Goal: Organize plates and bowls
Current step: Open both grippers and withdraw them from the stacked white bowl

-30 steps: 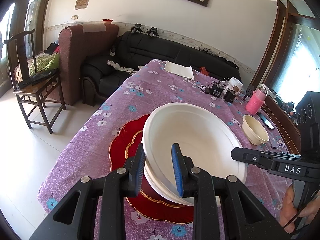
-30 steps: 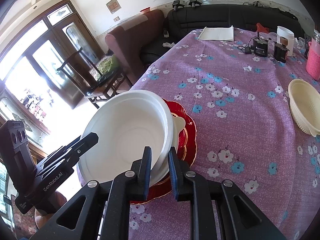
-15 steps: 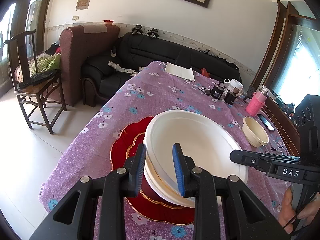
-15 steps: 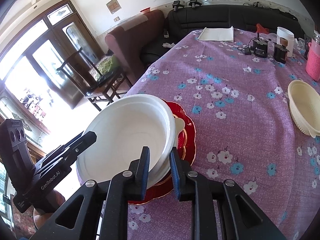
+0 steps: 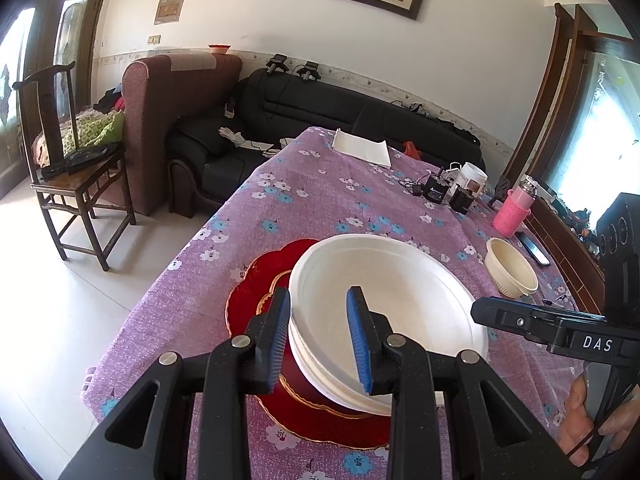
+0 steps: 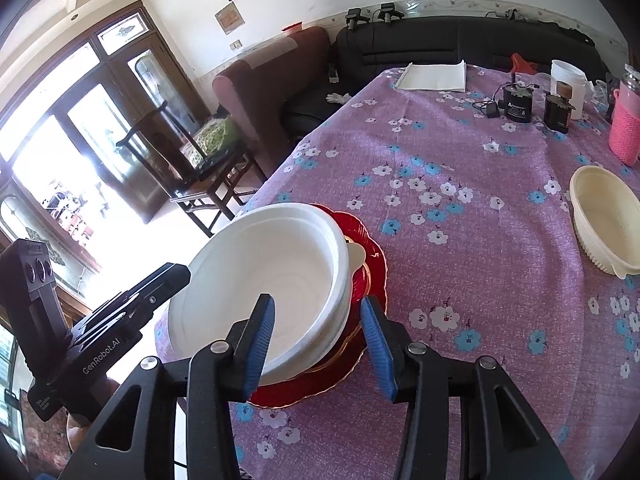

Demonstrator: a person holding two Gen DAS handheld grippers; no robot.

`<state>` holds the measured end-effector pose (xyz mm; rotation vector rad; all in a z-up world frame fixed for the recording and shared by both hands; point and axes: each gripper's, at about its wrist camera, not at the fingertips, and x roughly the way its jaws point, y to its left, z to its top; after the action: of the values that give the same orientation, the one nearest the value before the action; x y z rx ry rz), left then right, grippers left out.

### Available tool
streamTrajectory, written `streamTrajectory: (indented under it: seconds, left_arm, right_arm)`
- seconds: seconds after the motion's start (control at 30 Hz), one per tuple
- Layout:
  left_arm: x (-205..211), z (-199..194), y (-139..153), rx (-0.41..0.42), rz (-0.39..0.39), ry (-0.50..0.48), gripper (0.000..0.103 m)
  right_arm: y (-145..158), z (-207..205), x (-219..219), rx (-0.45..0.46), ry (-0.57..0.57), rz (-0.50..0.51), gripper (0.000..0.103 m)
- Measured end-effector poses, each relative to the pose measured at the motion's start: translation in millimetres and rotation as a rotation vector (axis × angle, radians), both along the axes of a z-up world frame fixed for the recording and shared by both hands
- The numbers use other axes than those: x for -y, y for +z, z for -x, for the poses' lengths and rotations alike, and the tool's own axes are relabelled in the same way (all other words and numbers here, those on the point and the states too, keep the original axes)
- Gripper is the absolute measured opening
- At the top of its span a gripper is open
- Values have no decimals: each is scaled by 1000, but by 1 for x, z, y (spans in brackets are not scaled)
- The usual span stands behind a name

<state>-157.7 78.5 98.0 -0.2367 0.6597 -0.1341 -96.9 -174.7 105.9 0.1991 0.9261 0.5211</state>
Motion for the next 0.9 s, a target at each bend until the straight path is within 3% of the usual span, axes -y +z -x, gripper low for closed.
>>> streamTrajectory:
  seconds: [0.5,0.9]
  left_arm:
    - [26,12,21,52,-17,-29,44]
    - [106,25,29,79,-62,-211,46]
  right_arm:
    - [4,10,45,13,-79,-66,56]
    - [0,13,122,10,-241,-122,57]
